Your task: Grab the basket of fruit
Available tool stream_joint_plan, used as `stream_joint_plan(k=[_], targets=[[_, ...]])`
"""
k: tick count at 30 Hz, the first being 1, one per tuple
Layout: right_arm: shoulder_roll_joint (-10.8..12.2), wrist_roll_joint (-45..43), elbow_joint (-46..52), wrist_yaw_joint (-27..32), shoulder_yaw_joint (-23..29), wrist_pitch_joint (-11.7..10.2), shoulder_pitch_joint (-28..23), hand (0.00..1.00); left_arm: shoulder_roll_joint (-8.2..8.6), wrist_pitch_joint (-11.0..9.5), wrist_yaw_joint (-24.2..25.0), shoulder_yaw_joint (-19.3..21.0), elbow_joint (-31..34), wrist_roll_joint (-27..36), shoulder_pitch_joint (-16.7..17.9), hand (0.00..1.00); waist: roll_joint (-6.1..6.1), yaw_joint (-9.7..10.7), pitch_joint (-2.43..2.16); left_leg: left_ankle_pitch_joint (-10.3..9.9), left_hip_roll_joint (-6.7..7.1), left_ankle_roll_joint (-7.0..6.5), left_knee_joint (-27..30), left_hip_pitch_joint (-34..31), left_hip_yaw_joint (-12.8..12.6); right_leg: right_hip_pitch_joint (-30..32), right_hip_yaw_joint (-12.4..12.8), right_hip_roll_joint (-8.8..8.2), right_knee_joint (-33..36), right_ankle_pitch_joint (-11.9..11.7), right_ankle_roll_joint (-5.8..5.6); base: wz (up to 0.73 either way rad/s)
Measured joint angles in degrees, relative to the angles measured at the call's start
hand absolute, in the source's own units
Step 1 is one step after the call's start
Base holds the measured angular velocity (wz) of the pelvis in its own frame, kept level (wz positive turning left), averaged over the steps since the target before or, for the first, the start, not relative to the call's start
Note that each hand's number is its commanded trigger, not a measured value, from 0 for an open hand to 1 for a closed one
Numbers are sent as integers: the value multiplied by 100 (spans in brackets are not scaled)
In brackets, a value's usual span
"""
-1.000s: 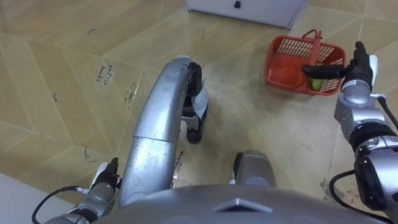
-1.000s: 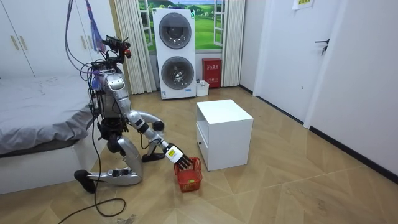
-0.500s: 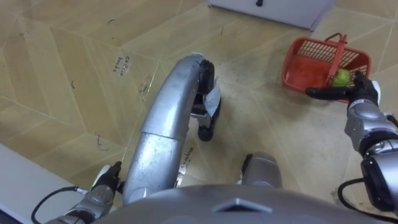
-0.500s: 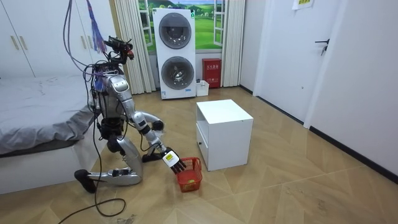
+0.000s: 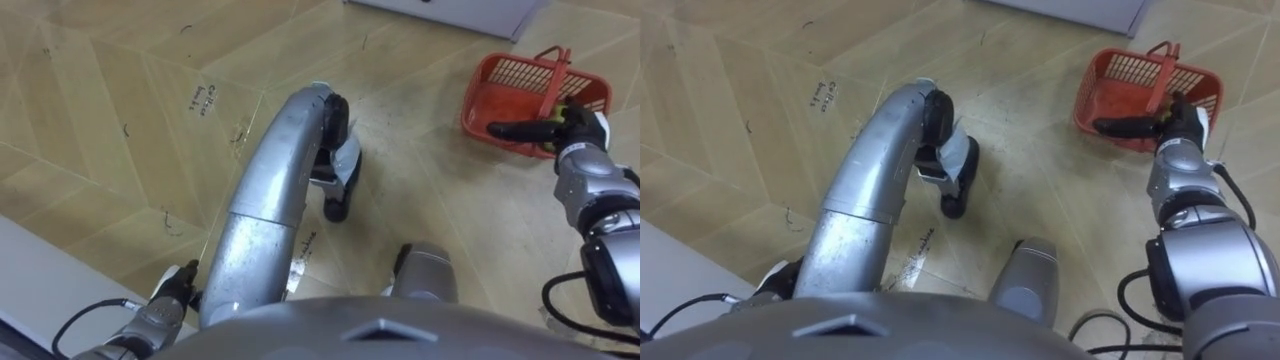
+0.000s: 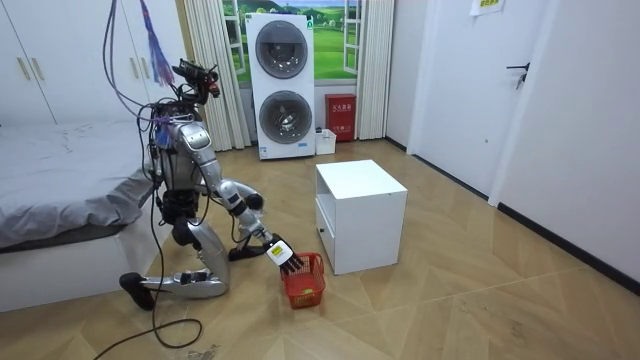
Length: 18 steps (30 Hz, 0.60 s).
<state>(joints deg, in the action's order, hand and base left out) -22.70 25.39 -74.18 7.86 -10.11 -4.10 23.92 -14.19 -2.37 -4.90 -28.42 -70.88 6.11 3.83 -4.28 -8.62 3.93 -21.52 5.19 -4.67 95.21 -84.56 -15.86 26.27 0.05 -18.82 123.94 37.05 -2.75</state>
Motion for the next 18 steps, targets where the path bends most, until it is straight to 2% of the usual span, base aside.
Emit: stream_joint_plan(k=[7, 8, 9, 10, 16, 18], targets=[[5, 5, 11, -113, -1, 1, 50, 2, 0, 35, 93, -68, -2, 5, 2, 0, -11, -130, 6, 10, -47, 23, 2, 7, 16, 26, 33, 46, 27, 1, -1, -2], [5, 5, 11, -117, -3, 1, 64, 29, 0, 48, 104, -107, -2, 5, 2, 0, 3, -135, 0, 12, -47, 26, 1, 8, 17, 25, 32, 48, 29, 1, -1, 0], [5, 5, 14, -118, -8, 1, 89, 84, 0, 71, 151, -122, -3, 5, 4, 0, 1, -141, 1, 16, -47, 29, 0, 8, 19, 24, 31, 49, 33, 2, -4, 0], [2, 10, 26, -113, -49, 1, 95, 100, 0, 92, 178, -122, -4, 5, 4, 0, 1, -156, 1, 17, -48, 30, 0, 10, 22, 21, 30, 51, 34, 3, -6, 0], [4, 133, 25, -157, -216, 20, 94, 100, 0, 110, 221, -125, -1, 5, 3, 0, 4, -189, 3, 18, -46, 30, 1, 14, 18, 22, 42, 46, 48, 4, -7, 0], [4, 129, 25, -196, -228, 54, 94, 100, 0, 112, 246, -124, 0, 5, -4, 0, -23, -189, 19, 19, -48, 29, 0, 14, 11, 28, 49, 42, 51, 4, -7, 0]])
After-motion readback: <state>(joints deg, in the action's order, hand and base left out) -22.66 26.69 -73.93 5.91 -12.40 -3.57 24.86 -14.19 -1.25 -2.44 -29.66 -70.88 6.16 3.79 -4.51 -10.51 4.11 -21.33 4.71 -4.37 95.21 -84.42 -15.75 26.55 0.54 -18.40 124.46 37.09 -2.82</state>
